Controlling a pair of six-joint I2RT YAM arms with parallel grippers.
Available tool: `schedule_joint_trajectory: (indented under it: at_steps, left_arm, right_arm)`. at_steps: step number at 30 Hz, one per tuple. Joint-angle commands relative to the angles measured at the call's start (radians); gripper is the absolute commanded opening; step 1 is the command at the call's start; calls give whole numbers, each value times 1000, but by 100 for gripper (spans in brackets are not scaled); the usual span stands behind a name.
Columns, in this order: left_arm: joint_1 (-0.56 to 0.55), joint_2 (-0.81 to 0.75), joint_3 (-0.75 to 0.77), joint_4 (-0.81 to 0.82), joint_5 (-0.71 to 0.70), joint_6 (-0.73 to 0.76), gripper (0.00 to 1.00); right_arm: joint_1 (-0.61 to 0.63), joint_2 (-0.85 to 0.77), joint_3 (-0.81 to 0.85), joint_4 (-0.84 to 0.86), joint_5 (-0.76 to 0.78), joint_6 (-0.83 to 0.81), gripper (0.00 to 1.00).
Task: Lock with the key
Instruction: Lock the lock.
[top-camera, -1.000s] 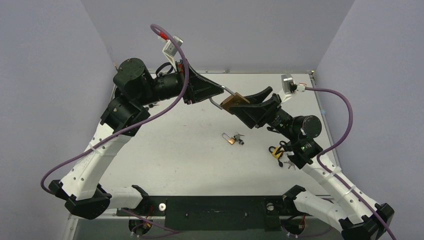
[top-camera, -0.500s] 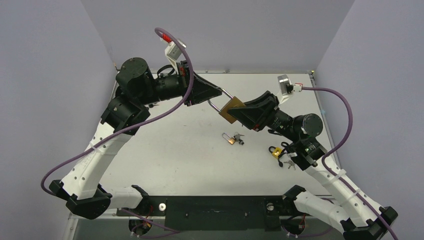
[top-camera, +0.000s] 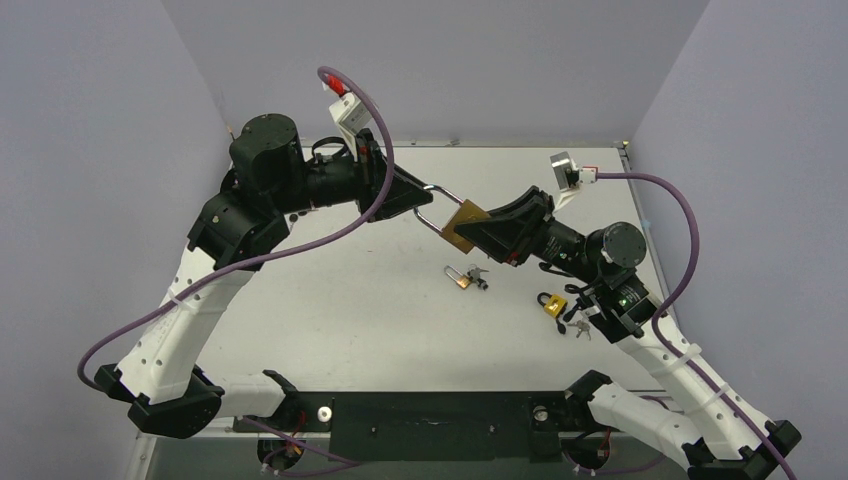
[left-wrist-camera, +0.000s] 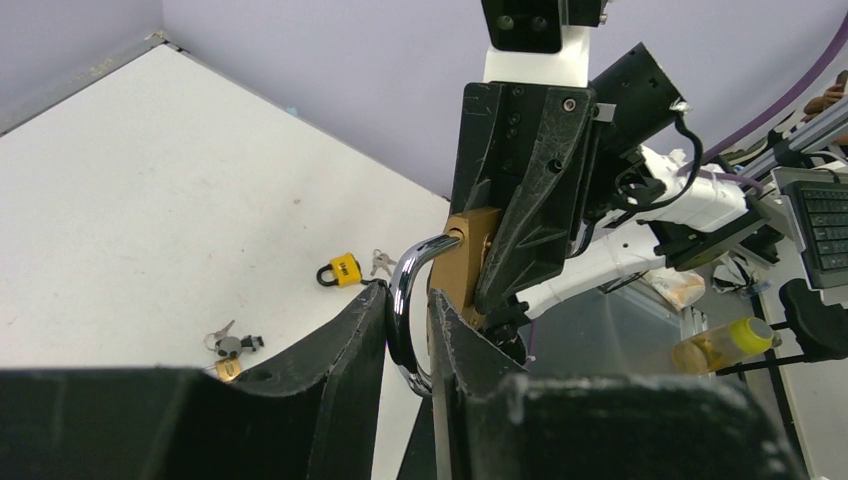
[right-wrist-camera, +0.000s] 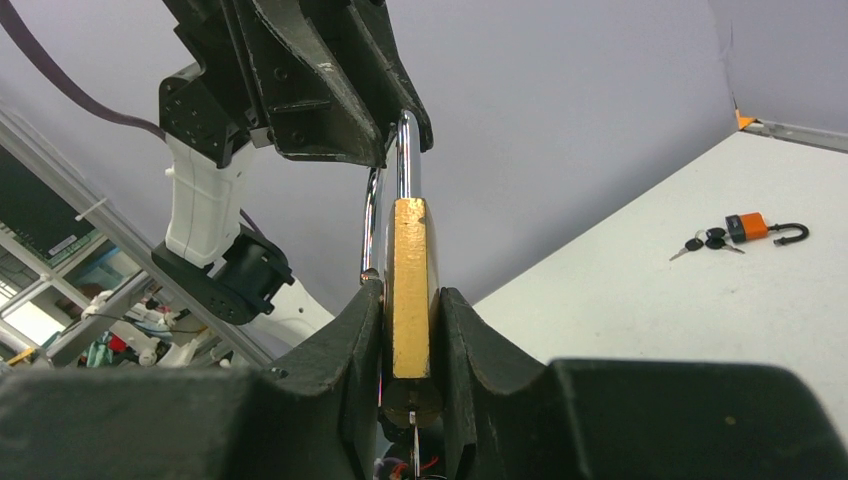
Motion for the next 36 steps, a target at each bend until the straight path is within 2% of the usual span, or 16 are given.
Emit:
schedule_joint_trajectory:
  at_steps: [1, 7, 12, 23, 26, 29, 36]
  left_arm:
    - [3, 3, 70, -43, -14, 47, 19]
    - [2, 38, 103, -115, -39, 73, 19]
    - [0, 41, 93, -130, -49, 88, 15]
    - [-14, 29, 68, -150, -106, 131, 14]
    - [-17, 28, 65, -155, -123, 145, 10]
    - [-20, 26, 64, -155, -146, 153, 1]
    - [-51, -3, 31, -123, -248, 192, 0]
  right_arm:
    - [8, -17, 80, 47, 57, -30, 0]
    - [28, -14, 104, 2, 81, -71, 0]
    - [40, -8, 114, -9, 89, -80, 0]
    - [42, 4, 141, -5, 78, -55, 0]
    - [44, 8, 145, 4, 68, -45, 0]
    - [46, 11, 149, 8, 55, -35, 0]
    - [51, 32, 161, 46, 23, 10, 0]
